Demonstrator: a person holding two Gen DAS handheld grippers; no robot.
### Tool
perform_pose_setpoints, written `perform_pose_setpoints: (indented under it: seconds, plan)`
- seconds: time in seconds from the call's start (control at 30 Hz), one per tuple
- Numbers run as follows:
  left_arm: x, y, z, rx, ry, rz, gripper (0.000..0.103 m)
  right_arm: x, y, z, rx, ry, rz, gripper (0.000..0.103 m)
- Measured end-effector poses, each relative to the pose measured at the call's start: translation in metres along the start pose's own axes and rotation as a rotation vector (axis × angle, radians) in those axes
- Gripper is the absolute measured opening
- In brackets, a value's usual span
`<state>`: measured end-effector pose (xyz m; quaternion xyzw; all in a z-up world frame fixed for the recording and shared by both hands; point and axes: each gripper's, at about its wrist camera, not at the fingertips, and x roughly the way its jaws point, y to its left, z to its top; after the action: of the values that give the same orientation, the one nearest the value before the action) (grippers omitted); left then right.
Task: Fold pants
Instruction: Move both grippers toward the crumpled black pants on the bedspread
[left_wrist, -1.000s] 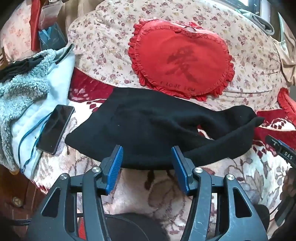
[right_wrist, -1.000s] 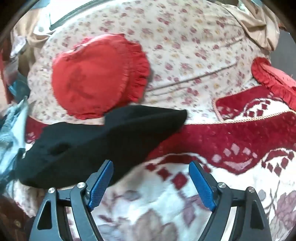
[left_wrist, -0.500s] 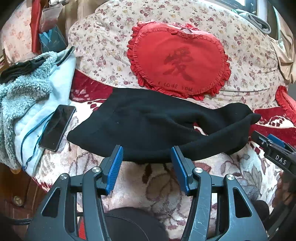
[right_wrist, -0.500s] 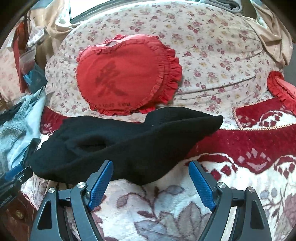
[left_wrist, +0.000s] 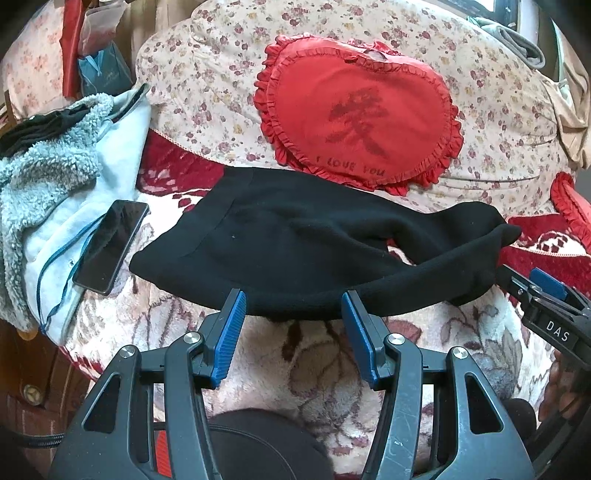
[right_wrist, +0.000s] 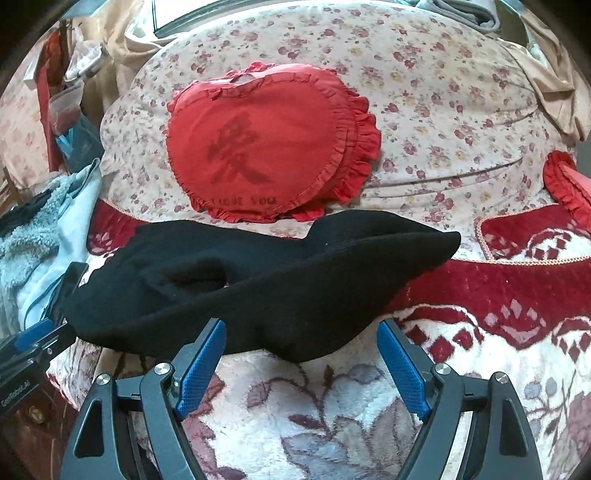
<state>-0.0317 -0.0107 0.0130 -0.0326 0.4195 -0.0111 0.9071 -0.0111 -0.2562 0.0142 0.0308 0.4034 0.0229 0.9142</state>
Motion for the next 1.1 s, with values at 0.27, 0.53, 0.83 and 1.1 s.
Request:
perform_pose_setpoints:
  seconds: [0.27, 0.53, 0.83, 1.1]
  plan:
    - [0.004, 0.001, 0.000, -0.004, 0.010, 0.001, 0.054, 0.003, 0.007, 0.001, -0.016, 0.011, 0.011, 0.083]
    - [0.008, 0.004, 0.000, -0.016, 0.026, -0.001, 0.054, 0.006, 0.011, 0.001, -0.028, 0.017, 0.015, 0.083]
    - [0.016, 0.007, 0.002, -0.023, 0.042, 0.003, 0.054, 0.012, 0.014, 0.003, -0.036, 0.028, 0.027, 0.083]
    - [0.025, 0.012, 0.008, -0.030, 0.047, 0.010, 0.054, 0.016, 0.023, 0.016, -0.062, 0.015, 0.036, 0.083]
